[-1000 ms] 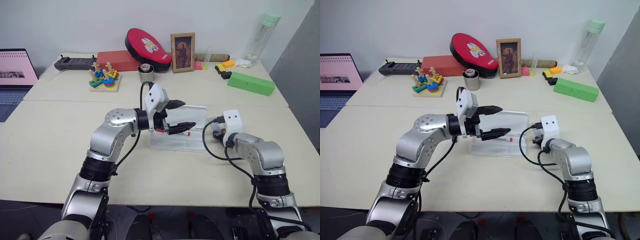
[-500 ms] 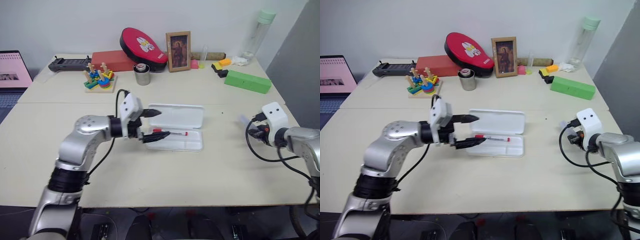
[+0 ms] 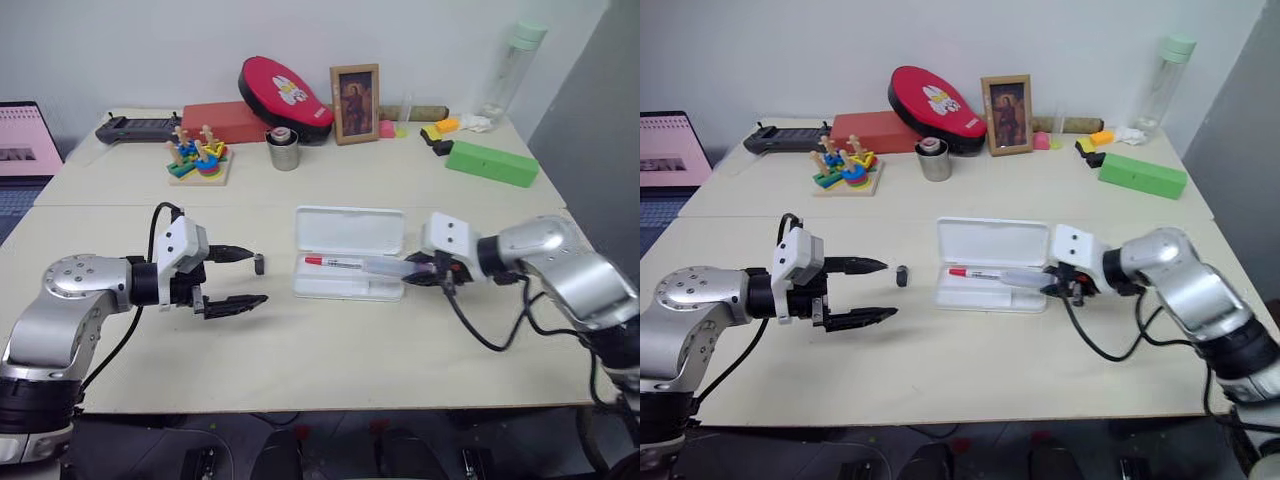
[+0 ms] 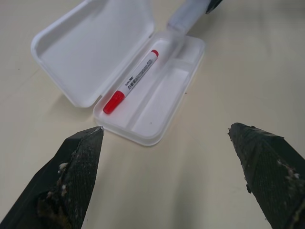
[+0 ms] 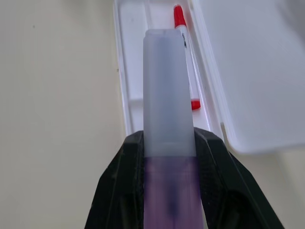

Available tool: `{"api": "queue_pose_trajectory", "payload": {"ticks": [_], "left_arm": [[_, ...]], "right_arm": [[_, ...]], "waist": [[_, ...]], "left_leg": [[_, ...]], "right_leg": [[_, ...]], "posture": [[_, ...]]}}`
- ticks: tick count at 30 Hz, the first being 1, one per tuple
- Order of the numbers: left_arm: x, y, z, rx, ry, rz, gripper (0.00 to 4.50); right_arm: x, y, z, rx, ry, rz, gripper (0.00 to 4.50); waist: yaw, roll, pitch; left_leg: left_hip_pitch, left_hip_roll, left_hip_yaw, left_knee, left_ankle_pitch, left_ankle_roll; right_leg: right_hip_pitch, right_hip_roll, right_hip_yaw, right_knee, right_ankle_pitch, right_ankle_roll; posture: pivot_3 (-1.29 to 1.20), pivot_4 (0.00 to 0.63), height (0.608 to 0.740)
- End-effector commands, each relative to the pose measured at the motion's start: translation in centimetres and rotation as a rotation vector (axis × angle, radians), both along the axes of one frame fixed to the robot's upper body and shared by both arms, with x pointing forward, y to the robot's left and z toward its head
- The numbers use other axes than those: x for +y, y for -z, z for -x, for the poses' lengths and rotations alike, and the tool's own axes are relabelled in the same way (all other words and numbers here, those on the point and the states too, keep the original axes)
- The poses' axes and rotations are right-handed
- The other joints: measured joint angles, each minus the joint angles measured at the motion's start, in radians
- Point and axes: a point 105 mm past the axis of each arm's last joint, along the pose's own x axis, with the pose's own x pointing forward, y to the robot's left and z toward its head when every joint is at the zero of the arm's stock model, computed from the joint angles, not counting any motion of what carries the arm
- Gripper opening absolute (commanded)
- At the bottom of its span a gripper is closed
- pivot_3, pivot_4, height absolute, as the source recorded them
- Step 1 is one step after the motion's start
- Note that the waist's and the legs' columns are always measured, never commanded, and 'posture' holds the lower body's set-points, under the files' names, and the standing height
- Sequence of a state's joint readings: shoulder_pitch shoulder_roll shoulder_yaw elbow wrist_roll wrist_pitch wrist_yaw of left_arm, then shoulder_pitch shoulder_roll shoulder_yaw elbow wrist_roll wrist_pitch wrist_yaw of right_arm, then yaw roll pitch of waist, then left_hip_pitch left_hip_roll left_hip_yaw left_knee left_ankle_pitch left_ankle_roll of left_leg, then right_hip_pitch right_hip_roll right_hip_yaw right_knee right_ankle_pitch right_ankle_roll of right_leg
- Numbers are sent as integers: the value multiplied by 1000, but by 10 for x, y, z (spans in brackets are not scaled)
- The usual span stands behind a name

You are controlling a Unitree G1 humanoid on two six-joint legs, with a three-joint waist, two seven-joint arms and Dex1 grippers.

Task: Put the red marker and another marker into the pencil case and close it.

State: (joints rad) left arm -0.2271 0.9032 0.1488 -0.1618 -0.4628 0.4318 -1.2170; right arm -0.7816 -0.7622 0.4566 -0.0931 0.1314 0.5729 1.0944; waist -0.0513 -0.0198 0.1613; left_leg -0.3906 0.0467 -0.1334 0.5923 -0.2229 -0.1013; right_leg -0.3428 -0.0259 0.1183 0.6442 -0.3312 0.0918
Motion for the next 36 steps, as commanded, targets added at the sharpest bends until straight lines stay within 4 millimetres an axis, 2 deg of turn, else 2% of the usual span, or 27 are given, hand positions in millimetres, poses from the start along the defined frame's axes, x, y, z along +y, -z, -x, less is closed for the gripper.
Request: {"api": "queue_pose_trajectory", "payload": {"ticks": [1,12,21,30,36], "left_arm": [[-6,-11,5,-56,-2,19,4500],[-17,-8,13,-39,-11,42,4500],[-21,-10,13,-38,-14,45,4500],[-22,-11,15,-39,-25,48,4500],[-22,-10,15,-43,-32,46,4500]], "right_arm": [[12,-2,-11,-27,-29,40,1104],[49,10,-9,19,-112,79,1104],[76,17,-12,27,-109,64,1104],[89,24,-17,31,-102,65,1104],[90,26,-18,38,-92,62,1104]], "waist": [[3,0,0],[0,0,0],[-4,0,0],[-4,0,0],[-4,1,0]], "left_leg": [[0,0,0,0,0,0],[0,0,0,-1,0,0],[1,0,0,-1,0,0],[0,0,-1,-1,0,0],[1,0,-1,-1,0,0]], "right_leg": [[0,0,0,0,0,0],[1,0,-1,2,0,-1],[0,0,-1,3,0,-1],[0,0,-1,3,1,-1],[0,0,-1,3,1,-1]], "posture": [[0,150,740],[0,150,740],[0,150,740],[0,150,740],[0,150,740]]}}
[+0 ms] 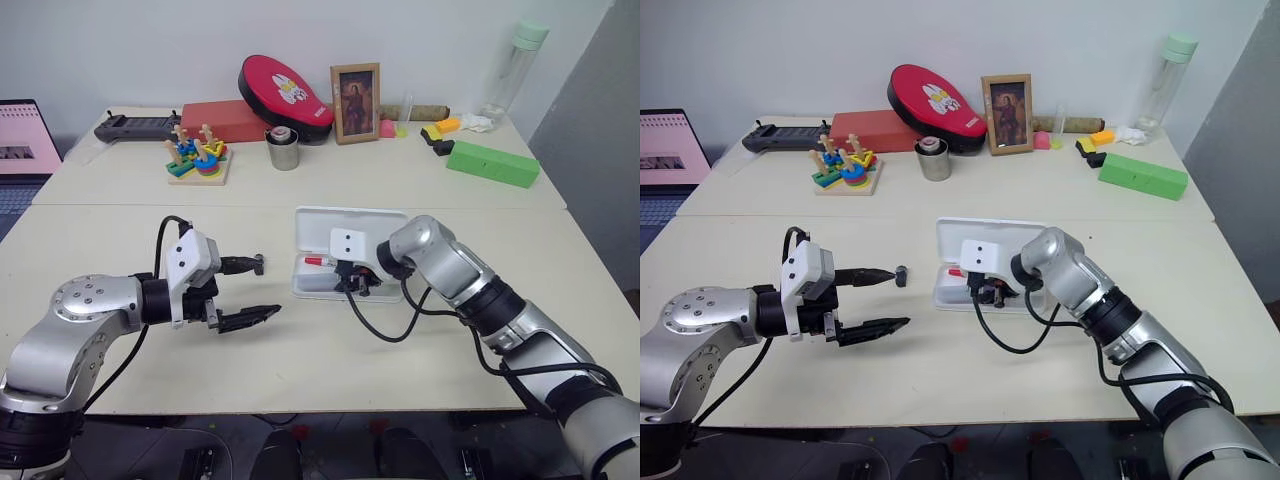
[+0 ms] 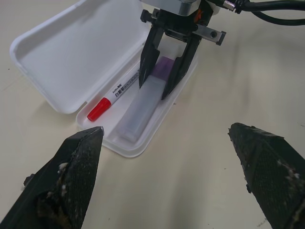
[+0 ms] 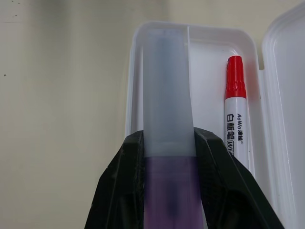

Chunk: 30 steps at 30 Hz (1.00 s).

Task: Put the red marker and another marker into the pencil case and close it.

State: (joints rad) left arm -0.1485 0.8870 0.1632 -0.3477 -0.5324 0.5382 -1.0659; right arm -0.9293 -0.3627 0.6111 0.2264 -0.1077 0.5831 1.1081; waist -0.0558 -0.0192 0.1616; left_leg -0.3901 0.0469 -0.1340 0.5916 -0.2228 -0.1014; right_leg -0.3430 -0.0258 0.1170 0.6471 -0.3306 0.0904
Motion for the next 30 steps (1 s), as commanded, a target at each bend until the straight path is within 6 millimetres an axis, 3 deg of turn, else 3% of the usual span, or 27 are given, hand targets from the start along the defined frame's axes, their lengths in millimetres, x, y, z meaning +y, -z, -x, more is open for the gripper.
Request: {"api": "queue_pose_trajectory", "payload": {"ticks": [1,6,13,19,23,30], "left_arm": [[-2,-9,2,-40,8,9,4500],[-1,-9,1,-42,7,7,4500],[1,-9,-3,-44,-13,24,4500],[6,-15,-19,-59,-112,118,4500],[13,-15,-32,-44,-213,184,4500],[27,20,-77,5,-585,153,4500]], "right_arm": [[5,-13,-4,-47,-7,-17,1454],[8,-19,-3,-52,-9,-40,2638],[12,-43,-1,-73,-16,-118,4366],[18,-90,8,-99,-51,-295,4436],[16,-110,20,-79,-90,-365,4436],[5,-125,33,-57,-98,-428,4436]], "waist": [[0,0,0],[0,0,0],[-1,1,0],[0,1,0],[-1,0,0],[2,-3,-2]], "left_leg": [[0,0,0,0,0,0],[0,0,0,0,0,0],[0,0,0,0,0,0],[0,0,0,0,0,0],[0,0,-1,0,0,0],[0,0,-1,0,0,0]], "right_leg": [[0,0,0,0,0,0],[0,0,0,0,0,0],[0,0,0,0,0,0],[0,0,0,0,0,0],[1,0,0,1,0,0],[2,0,-1,1,0,0]], "posture": [[0,150,740],[0,150,740],[0,150,740],[0,150,740],[0,150,740],[0,150,740]]}}
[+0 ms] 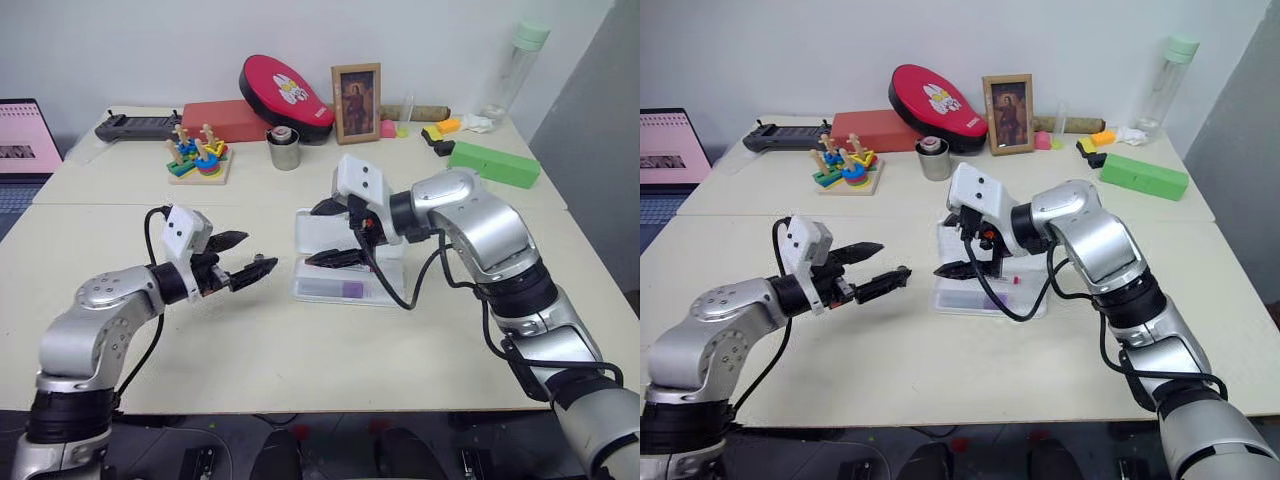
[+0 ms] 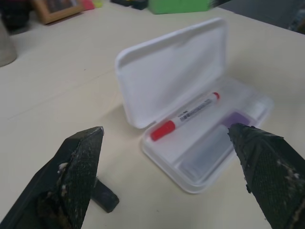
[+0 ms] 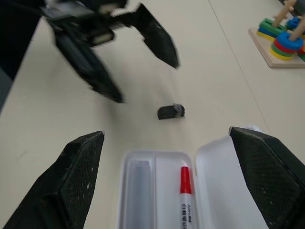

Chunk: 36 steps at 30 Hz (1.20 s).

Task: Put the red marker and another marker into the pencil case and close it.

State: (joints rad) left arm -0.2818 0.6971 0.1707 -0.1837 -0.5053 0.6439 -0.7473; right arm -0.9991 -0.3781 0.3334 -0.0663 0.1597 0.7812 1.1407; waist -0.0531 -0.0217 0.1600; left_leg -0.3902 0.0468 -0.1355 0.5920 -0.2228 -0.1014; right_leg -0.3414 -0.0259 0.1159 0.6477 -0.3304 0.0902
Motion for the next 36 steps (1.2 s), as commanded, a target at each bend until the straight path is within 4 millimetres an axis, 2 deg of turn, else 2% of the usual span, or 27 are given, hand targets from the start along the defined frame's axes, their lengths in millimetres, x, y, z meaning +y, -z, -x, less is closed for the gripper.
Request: {"api": "queue_pose_trajectory", "payload": {"ticks": [1,4,9,12,19,27,36], "left_arm": [[9,15,-26,31,-230,-9,4500],[4,20,-32,47,-297,0,4500],[-11,43,-38,115,-360,-27,4500],[-7,52,-42,144,-423,-65,4500],[-10,72,-36,251,-415,-79,4500],[-11,72,-36,254,-411,-58,3131],[-11,69,-36,251,-413,-51,1259]], "right_arm": [[-8,-17,6,-36,5,-44,4436],[-13,-17,7,-33,25,-47,4436],[-18,-15,5,-27,59,-47,4436],[-18,-16,5,-28,68,-52,4436],[-20,-20,2,-32,102,-70,4436],[-21,-19,1,-24,110,-72,4500],[-22,-17,-2,-16,123,-77,4500]], "waist": [[0,0,0],[-1,-2,-1],[-1,-1,-1],[-1,-2,-1],[-2,-2,-1],[-1,-2,-1],[3,-2,-1]], "left_leg": [[0,0,0,0,0,0],[0,0,0,0,0,0],[0,0,0,0,0,0],[0,0,0,0,0,0],[1,0,0,0,0,-1],[1,0,0,0,0,-1],[1,0,0,0,0,-1]], "right_leg": [[0,0,0,0,0,0],[2,0,0,0,0,0],[3,0,0,0,0,0],[3,-1,0,-1,0,0],[4,0,0,0,0,0],[4,0,0,-1,0,0],[4,-1,0,-1,0,0]], "posture": [[0,150,740],[0,150,740],[0,150,740],[0,150,740],[0,150,740],[0,150,740],[0,150,740]]}}
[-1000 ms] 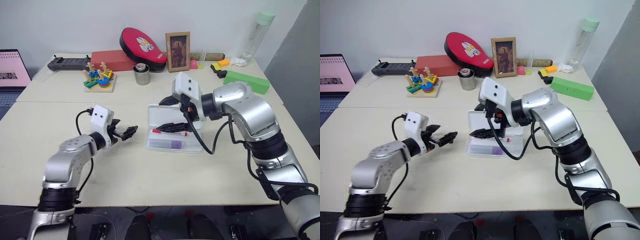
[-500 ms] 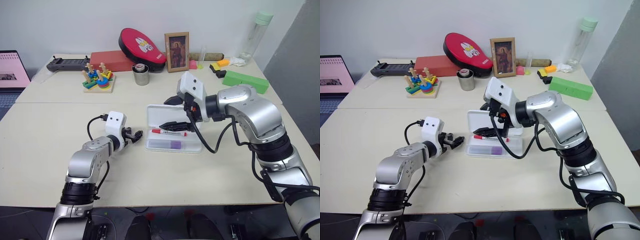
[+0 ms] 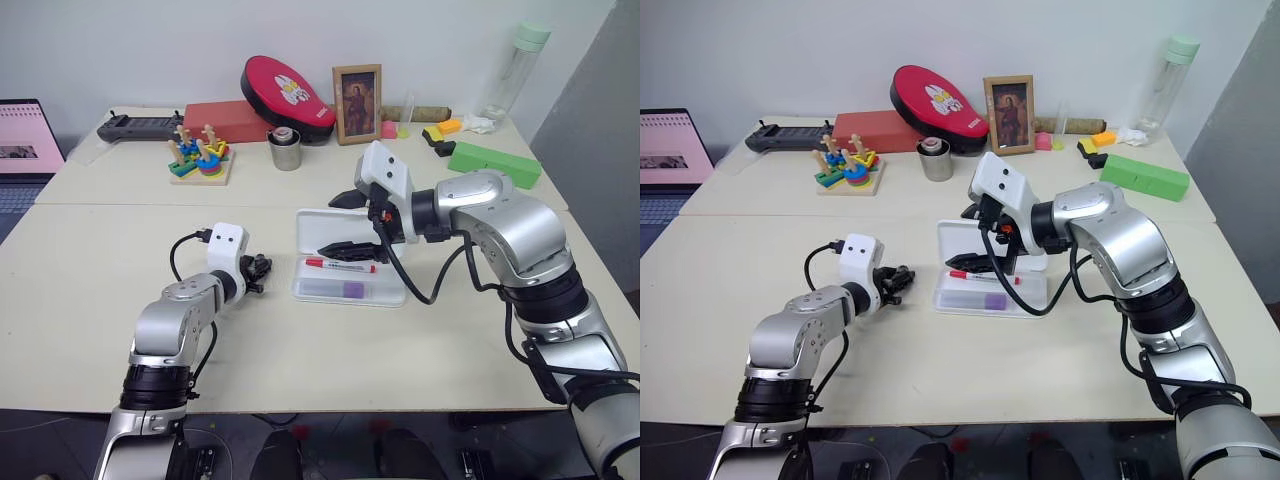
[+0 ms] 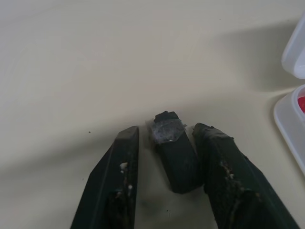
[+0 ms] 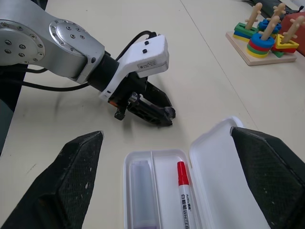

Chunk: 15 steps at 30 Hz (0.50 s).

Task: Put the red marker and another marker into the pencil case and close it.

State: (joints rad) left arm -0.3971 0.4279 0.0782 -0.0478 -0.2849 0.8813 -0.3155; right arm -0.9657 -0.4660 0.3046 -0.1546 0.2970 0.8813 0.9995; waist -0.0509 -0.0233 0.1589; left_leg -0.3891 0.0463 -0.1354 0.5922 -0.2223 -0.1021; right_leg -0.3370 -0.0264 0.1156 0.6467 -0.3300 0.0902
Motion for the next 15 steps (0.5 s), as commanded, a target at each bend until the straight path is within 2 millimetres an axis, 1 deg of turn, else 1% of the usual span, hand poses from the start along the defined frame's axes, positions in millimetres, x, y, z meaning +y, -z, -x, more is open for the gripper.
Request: {"api": "queue_pose_trajectory", "payload": {"ticks": [1,4,7,8,10,11,15], "left_arm": [[-4,3,2,15,12,9,1025],[-4,1,1,8,11,9,504],[-3,-7,-2,-22,31,-2,460],[-2,-12,-3,-40,38,-11,460],[-6,-26,-5,-83,97,-21,460],[-10,-37,-5,-117,149,-26,460],[-18,-63,2,-156,324,-48,460]], "right_arm": [[-4,-13,-1,-47,8,-24,4500],[-5,-13,-2,-46,14,-27,4500],[-8,-13,-3,-45,28,-36,4500],[-11,-13,-3,-43,35,-41,4500],[-19,-15,-1,-28,45,-63,4500],[-25,-17,2,-16,44,-79,4500],[-45,-21,19,26,22,-130,4500]], "waist": [[1,0,0],[1,0,0],[1,0,0],[2,0,0],[4,0,0],[7,0,0],[16,1,1]], "left_leg": [[0,0,0,0,0,0],[0,0,0,0,0,0],[0,0,0,0,0,0],[0,0,0,0,0,0],[0,0,0,0,0,0],[-1,0,0,0,0,0],[-2,0,0,-1,0,0]], "right_leg": [[0,0,0,0,0,0],[0,0,0,0,0,0],[0,0,0,0,0,0],[0,0,0,0,0,0],[0,0,0,0,0,0],[0,0,0,-1,0,0],[-1,0,-1,-1,0,0]], "posture": [[0,150,740],[0,150,740],[0,150,740],[0,150,740],[0,150,740],[0,150,740],[0,150,740]]}}
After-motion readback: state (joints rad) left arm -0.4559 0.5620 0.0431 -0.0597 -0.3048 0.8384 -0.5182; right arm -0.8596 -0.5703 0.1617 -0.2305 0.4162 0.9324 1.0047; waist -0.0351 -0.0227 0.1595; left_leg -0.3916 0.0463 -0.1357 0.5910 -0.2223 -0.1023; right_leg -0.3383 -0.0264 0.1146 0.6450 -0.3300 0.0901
